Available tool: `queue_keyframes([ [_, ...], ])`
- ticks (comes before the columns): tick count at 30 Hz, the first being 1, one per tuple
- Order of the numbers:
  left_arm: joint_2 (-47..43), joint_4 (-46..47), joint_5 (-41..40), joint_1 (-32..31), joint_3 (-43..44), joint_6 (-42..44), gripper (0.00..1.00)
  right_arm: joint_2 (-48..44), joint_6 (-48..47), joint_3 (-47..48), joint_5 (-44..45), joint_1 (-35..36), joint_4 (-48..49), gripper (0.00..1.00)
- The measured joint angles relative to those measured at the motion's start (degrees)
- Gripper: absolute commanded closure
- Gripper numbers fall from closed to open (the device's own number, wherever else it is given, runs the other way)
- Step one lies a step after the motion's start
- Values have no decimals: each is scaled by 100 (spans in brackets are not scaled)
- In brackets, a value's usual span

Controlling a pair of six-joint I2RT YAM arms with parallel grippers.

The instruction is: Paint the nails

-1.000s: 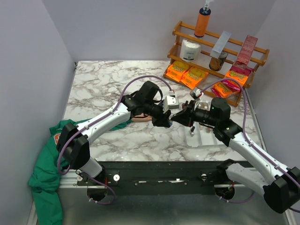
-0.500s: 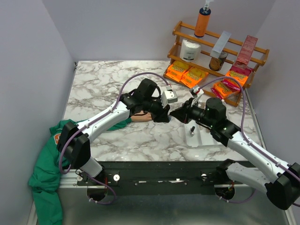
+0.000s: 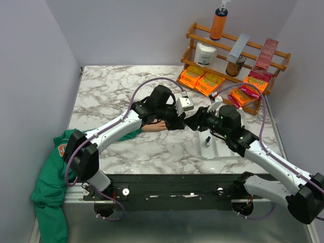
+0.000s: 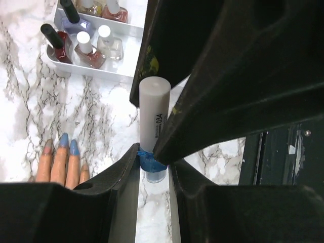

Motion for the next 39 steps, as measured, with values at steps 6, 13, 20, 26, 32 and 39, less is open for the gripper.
queue_keyframes([
  [6, -22, 173, 275, 260, -162, 7, 100, -313, -289, 116, 76, 0, -345, 0],
  [13, -33, 87, 503, 358, -184, 212, 100, -647, -1008, 378, -339, -61, -463, 0],
  [20, -76, -494, 1320, 363, -66, 756, 100, -931, -2186, 382, -2037, -894, -476, 13],
  [26, -186, -916, 1862, 363, 118, 1051, 100, -588, -2599, 382, -3834, -1707, -337, 21],
  [32, -197, -1064, 2131, 363, 271, 1178, 100, -455, -2636, 186, -4767, -1705, 286, 28],
  [39, -195, -1191, 2249, 345, 313, 1207, 100, -332, -2621, 149, -4986, -1600, 638, 43],
])
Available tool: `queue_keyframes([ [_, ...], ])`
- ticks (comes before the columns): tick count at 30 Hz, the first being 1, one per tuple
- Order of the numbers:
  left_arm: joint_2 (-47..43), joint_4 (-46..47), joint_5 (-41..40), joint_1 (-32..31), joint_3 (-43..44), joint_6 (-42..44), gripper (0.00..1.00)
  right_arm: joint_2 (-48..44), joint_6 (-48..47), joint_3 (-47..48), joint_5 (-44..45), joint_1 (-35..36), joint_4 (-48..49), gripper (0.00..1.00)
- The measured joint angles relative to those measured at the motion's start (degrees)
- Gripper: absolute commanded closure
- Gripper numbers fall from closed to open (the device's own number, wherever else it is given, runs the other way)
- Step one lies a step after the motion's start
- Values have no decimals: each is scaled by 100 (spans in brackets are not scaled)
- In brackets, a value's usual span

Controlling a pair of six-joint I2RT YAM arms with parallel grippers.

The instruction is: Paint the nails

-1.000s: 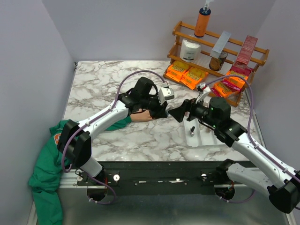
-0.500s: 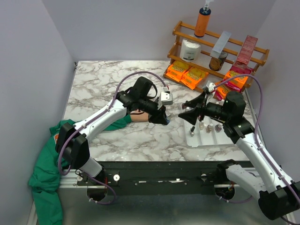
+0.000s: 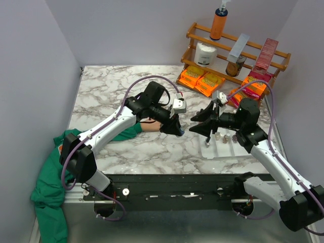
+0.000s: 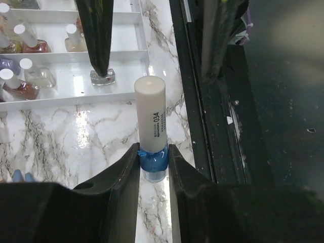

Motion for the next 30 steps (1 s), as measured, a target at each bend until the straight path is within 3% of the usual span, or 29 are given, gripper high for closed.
queue_keyframes([
  [4, 15, -63, 9, -50, 72, 4, 100, 264, 63, 0, 0, 192, 105, 46],
  [10, 20, -74, 39, -79, 101, 44, 100, 317, 179, -7, -4, 243, 278, 71],
  [22, 98, -437, -129, -90, 254, 61, 100, 317, 17, 42, 450, 573, 101, 99],
  [30, 103, -426, -682, -92, 297, -203, 100, 245, 140, 72, 1847, 1106, -96, 99],
])
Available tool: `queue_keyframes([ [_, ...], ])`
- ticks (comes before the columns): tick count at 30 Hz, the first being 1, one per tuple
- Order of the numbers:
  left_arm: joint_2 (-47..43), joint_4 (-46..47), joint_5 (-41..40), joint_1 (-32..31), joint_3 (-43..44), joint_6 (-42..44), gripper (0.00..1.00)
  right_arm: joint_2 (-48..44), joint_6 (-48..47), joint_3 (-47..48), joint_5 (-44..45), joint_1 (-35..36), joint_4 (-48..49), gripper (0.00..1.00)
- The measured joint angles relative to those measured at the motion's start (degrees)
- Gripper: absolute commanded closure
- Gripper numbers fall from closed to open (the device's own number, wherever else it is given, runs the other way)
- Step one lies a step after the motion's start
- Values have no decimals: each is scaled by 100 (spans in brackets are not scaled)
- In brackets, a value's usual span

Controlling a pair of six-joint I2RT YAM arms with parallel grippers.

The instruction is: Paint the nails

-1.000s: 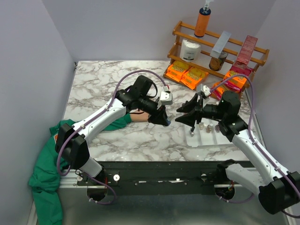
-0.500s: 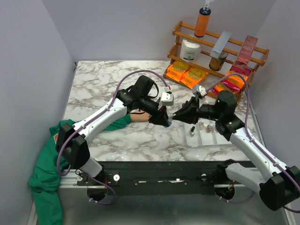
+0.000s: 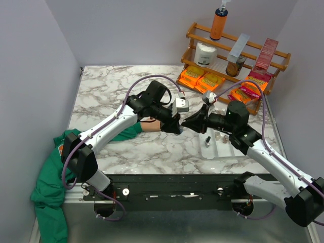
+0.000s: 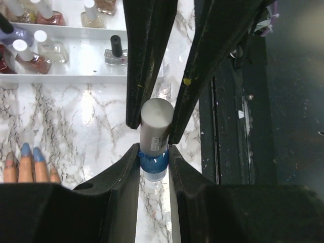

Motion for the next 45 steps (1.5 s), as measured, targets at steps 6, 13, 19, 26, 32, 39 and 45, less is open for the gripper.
queue_keyframes([
  [6, 0, 210, -531, -48, 2, -155, 100, -17, 1054, -90, 1086, 131, 44, 99],
  [13, -4, 319, -1060, -109, 0, -332, 100, -59, 1908, -162, 2503, 581, 57, 99],
  [19, -4, 367, -1878, -345, 0, -457, 100, 15, 2363, -162, 3742, 1051, 4, 99],
  [26, -4, 570, -2295, -485, -17, -669, 100, -216, 2905, -472, 4769, 1325, 219, 73],
  [32, -20, 907, -2236, -470, -92, -758, 100, -232, 2844, -437, 4972, 1340, 87, 20],
  [39, -114, 1108, -1659, -74, -280, -841, 100, -852, 2114, -431, 4518, 1322, -90, 4],
  [45, -170, 977, -1032, -24, -264, -474, 100, -1456, 929, -433, 3034, 992, -81, 11],
])
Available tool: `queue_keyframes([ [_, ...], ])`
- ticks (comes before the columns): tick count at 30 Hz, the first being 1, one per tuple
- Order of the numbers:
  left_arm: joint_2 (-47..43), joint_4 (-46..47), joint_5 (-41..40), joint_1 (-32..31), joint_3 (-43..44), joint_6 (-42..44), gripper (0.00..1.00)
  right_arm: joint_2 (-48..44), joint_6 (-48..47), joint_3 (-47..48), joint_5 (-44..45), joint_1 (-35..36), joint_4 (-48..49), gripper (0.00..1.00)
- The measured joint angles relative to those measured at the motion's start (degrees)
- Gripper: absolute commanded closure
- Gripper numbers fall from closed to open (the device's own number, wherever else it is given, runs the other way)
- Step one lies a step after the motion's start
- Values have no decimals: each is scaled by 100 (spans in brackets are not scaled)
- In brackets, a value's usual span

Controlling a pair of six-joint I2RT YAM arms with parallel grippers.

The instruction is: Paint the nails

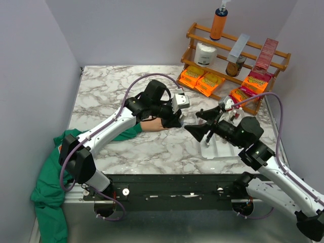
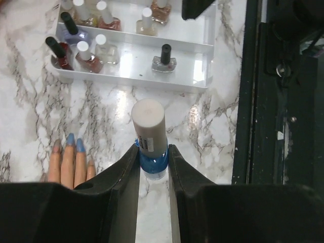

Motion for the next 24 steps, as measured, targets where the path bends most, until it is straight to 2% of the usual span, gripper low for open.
queue_keyframes([
  [5, -7, -393, 557, 0, 114, 304, 100, 68, -772, 22, -1912, -970, 87, 17],
  [11, -125, -984, 1259, 0, 286, 833, 100, 933, -1300, 525, -3727, -1263, 68, 29],
  [15, -195, -1250, 1545, -11, 341, 1104, 100, 1488, -1480, 953, -4369, -1272, 20, 33],
  [19, -199, -1412, 1679, -11, 343, 1239, 100, 1567, -1591, 1012, -4721, -1274, -22, 45],
  [24, -199, -1567, 1792, -11, 450, 1335, 100, 1567, -1644, 1012, -4988, -1274, -50, 48],
])
